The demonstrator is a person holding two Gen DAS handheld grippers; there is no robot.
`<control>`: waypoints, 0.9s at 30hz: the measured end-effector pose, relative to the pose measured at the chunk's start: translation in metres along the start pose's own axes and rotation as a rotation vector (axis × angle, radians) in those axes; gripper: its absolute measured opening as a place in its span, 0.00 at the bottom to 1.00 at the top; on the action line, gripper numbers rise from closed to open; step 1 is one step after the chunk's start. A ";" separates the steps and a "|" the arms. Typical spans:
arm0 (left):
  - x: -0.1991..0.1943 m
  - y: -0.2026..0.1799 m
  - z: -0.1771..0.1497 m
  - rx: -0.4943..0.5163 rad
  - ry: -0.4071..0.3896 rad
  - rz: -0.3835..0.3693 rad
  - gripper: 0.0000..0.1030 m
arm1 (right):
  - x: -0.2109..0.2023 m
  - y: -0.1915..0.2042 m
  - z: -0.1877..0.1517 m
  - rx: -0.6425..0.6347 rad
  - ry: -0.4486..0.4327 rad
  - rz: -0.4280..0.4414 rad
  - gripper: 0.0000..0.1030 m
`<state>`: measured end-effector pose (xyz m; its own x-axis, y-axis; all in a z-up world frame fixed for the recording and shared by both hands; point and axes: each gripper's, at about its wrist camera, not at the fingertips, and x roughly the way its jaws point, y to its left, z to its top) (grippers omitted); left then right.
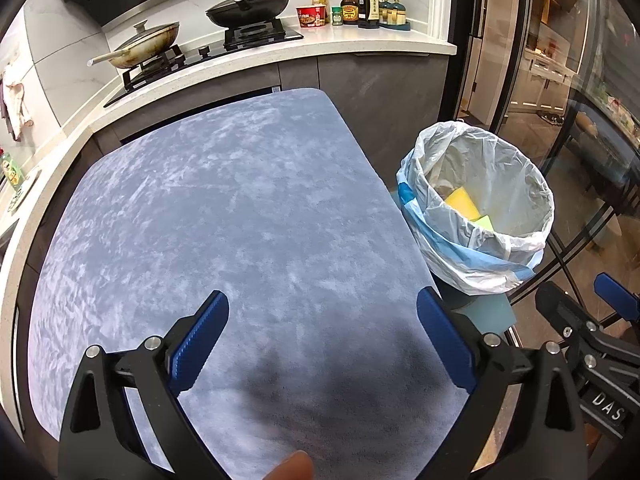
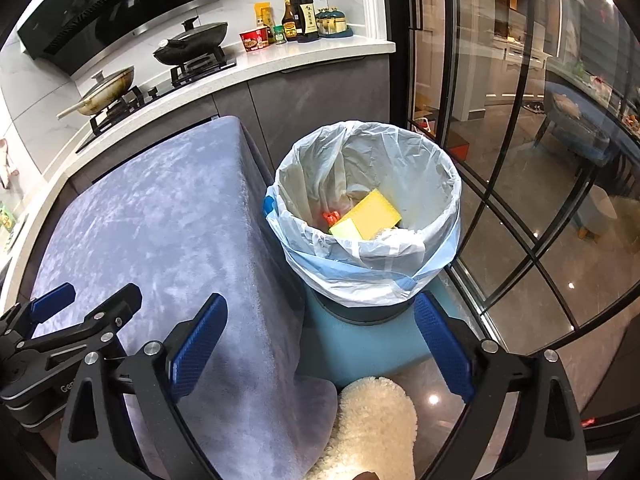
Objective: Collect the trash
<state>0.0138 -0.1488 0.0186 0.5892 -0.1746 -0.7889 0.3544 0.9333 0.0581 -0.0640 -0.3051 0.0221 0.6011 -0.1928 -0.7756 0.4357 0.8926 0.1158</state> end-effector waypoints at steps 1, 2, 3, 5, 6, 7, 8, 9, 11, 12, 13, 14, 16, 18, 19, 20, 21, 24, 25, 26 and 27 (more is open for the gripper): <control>0.000 0.000 0.000 0.001 0.000 0.000 0.88 | 0.000 0.000 0.000 -0.002 -0.003 -0.001 0.88; 0.000 0.000 0.000 0.001 0.000 -0.001 0.88 | 0.000 0.000 0.000 -0.004 -0.006 -0.001 0.88; 0.000 0.000 0.000 0.001 0.001 0.000 0.88 | 0.000 0.000 0.000 -0.005 -0.007 -0.003 0.88; 0.001 0.000 0.000 0.002 0.002 -0.001 0.88 | 0.000 -0.001 -0.001 -0.002 -0.006 -0.004 0.88; 0.001 -0.001 0.000 0.002 0.003 0.000 0.88 | 0.000 -0.002 0.000 0.000 -0.006 -0.003 0.88; 0.001 -0.001 -0.001 0.003 0.003 0.001 0.88 | 0.000 -0.002 0.000 0.002 -0.007 -0.002 0.88; 0.001 -0.001 0.000 0.002 0.002 0.000 0.88 | 0.000 -0.003 -0.001 0.001 -0.008 -0.004 0.88; 0.001 -0.001 0.000 0.002 0.002 0.000 0.88 | 0.000 -0.003 0.000 -0.001 -0.009 -0.012 0.88; 0.001 -0.001 -0.001 0.001 0.003 0.001 0.88 | 0.000 -0.003 -0.001 -0.006 -0.015 -0.019 0.88; 0.001 -0.001 0.000 0.001 0.003 0.000 0.88 | -0.001 -0.003 -0.001 -0.008 -0.017 -0.020 0.88; 0.001 -0.001 0.000 0.002 0.004 0.000 0.88 | 0.000 -0.004 -0.001 -0.010 -0.016 -0.025 0.88; 0.001 -0.001 0.000 0.003 0.003 0.000 0.88 | 0.000 -0.004 -0.001 -0.010 -0.014 -0.026 0.88; 0.001 -0.001 0.000 0.004 0.002 -0.001 0.88 | 0.001 -0.005 -0.001 -0.010 -0.013 -0.026 0.88; 0.001 -0.001 0.000 0.003 0.001 0.000 0.88 | 0.001 -0.004 -0.001 -0.012 -0.013 -0.026 0.88; 0.001 -0.001 0.000 0.002 0.001 0.000 0.88 | 0.001 -0.005 -0.001 -0.012 -0.012 -0.026 0.88; 0.001 -0.001 0.000 0.002 0.002 0.001 0.88 | 0.001 -0.005 -0.001 -0.012 -0.014 -0.026 0.88; 0.001 -0.001 -0.001 -0.001 0.002 0.002 0.88 | 0.001 -0.004 -0.002 -0.014 -0.014 -0.025 0.88; 0.003 0.001 -0.001 -0.007 0.006 0.001 0.88 | 0.002 -0.003 -0.002 -0.020 -0.012 -0.026 0.88; 0.003 0.001 -0.001 -0.010 0.007 0.002 0.88 | 0.003 -0.002 -0.002 -0.021 -0.013 -0.026 0.88; 0.004 0.001 -0.001 -0.009 0.007 0.002 0.88 | 0.003 -0.002 -0.002 -0.020 -0.013 -0.026 0.88; 0.003 0.001 -0.001 -0.008 0.006 0.001 0.88 | 0.003 -0.002 -0.002 -0.021 -0.013 -0.027 0.88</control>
<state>0.0154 -0.1483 0.0154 0.5850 -0.1722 -0.7925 0.3485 0.9357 0.0539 -0.0645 -0.3065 0.0184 0.5978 -0.2219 -0.7703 0.4379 0.8953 0.0819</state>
